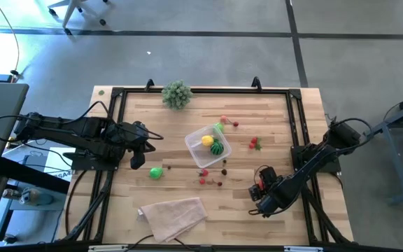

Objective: Pick and placing Produce into tupperware
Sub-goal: Put the red tomato into the transparent bin

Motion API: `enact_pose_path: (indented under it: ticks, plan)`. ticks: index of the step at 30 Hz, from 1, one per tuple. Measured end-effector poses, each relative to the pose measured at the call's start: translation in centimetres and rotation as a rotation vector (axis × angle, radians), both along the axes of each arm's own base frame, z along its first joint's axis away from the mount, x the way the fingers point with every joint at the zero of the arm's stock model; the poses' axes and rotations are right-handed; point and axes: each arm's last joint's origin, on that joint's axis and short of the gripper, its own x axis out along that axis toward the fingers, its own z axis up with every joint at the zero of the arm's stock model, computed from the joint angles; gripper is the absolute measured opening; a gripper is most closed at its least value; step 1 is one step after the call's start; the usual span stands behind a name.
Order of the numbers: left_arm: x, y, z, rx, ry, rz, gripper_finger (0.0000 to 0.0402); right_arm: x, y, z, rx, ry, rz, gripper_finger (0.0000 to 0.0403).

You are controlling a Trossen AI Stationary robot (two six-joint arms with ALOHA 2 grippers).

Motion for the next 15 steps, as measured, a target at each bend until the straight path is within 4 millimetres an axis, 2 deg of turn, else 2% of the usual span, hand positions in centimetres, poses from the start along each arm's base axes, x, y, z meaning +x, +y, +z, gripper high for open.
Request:
enact_pose_path:
  ticks: [7,15]
  plan:
    - [0.00,0.00,0.00,0.000,0.000,0.000,0.0001,-0.03,-0.03,0.00,-0.003,0.003,0.000,0.0299]
    - [-0.01,0.00,0.00,0.000,0.000,0.000,0.0001,-0.01,-0.04,0.01,-0.008,-0.008,-0.014,0.0253]
